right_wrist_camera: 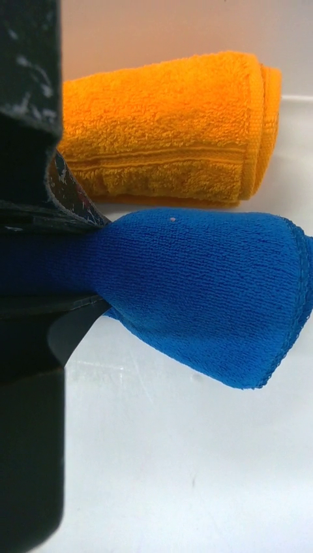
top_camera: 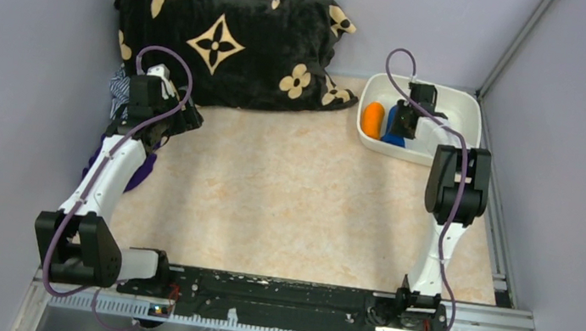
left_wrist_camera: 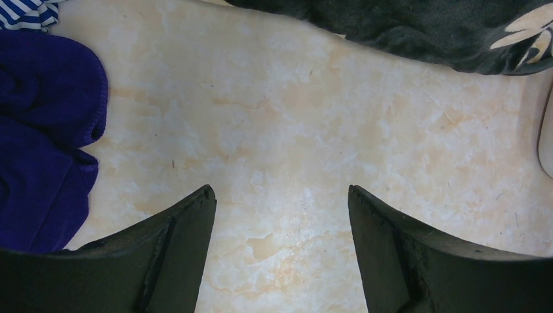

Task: Roll the towels
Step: Place the towel in the bin.

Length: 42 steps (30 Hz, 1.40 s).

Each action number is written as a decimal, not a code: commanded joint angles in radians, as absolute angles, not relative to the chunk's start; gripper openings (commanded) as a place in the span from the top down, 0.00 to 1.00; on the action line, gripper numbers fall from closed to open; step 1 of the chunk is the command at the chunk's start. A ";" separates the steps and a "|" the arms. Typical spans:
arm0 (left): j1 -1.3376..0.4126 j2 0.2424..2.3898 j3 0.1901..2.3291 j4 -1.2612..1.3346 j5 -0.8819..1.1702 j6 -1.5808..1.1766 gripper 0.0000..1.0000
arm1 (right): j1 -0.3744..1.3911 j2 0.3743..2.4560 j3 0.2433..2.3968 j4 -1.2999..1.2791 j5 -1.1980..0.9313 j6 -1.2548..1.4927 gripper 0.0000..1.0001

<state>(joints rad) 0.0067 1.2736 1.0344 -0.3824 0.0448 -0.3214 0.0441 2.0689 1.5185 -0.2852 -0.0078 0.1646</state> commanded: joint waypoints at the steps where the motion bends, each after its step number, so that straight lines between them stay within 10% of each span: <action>1: 0.009 1.263 1.027 -0.371 0.055 -0.327 0.20 | 0.066 2.037 1.546 -0.261 -0.037 0.225 0.96; 42: 0.016 1.269 1.014 -0.354 0.081 -0.335 0.19 | 0.119 1.999 1.535 -0.249 -0.023 0.293 0.56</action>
